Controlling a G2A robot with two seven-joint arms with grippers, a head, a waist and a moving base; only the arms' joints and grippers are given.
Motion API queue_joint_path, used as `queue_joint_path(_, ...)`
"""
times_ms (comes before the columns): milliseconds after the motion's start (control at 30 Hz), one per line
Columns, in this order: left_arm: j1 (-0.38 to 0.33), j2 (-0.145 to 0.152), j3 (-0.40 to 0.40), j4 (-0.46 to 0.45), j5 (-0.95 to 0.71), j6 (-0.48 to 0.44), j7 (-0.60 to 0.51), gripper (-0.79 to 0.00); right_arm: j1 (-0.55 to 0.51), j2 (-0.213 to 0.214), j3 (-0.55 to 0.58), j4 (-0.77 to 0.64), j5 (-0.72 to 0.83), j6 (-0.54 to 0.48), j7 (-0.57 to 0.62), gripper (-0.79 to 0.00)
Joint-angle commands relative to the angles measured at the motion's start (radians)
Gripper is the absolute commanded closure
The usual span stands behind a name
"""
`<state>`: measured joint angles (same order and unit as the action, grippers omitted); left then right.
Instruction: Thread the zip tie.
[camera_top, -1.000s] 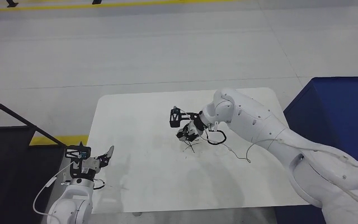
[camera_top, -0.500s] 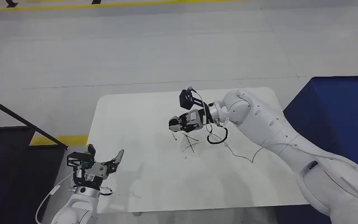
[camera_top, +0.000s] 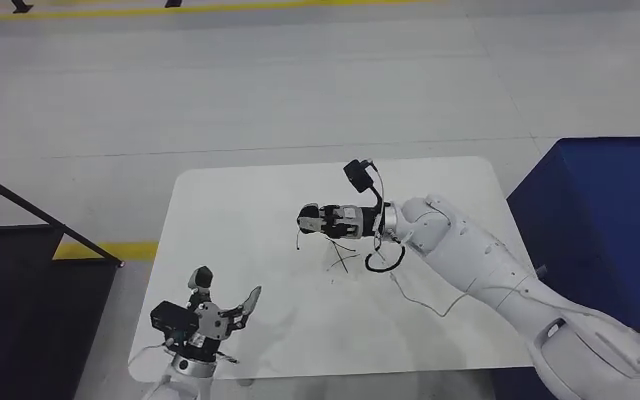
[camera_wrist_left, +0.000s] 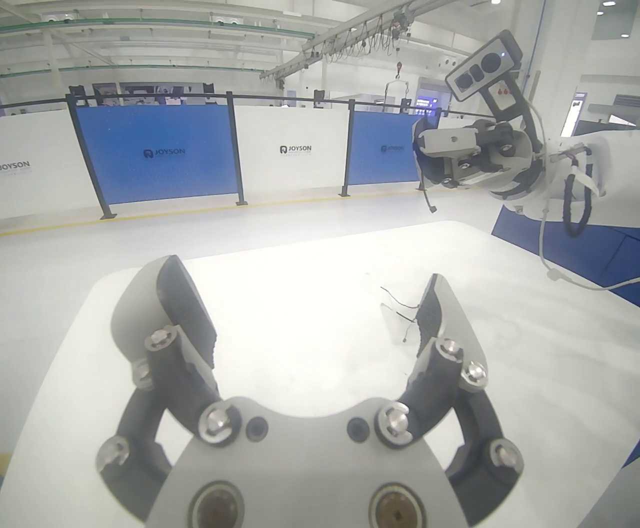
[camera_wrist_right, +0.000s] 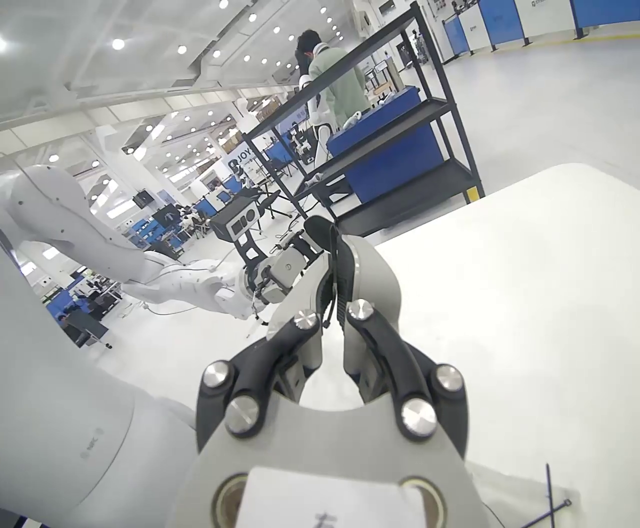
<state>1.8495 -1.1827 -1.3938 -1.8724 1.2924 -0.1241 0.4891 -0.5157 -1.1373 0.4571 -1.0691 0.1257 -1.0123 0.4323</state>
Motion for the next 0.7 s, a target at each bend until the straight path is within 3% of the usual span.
queue_joint_path(0, 0.000, 0.000, 0.000, 0.000, 0.000, 0.000, 0.000, -0.785, 0.000, 0.000, 0.000, 0.000, 0.000, 0.000, 0.000, 0.000)
queue_joint_path(467, 0.001, -0.001, 0.005, -0.002, -0.016, -0.003, -0.007, -0.785, -0.003, 0.000, 0.014, -0.011, -0.005, 0.000, -0.023, 0.000)
queue_joint_path(533, -0.005, -0.009, 0.048, -0.040, -0.084, 0.005, -0.040, -0.785, -0.023, 0.002, 0.034, -0.015, -0.035, 0.000, -0.053, 0.000)
queue_joint_path(667, -0.043, -0.037, 0.226, -0.041, -0.014, 0.117, 0.069, -0.785, -0.071, 0.001, 0.057, -0.043, -0.009, 0.000, -0.074, 0.000)
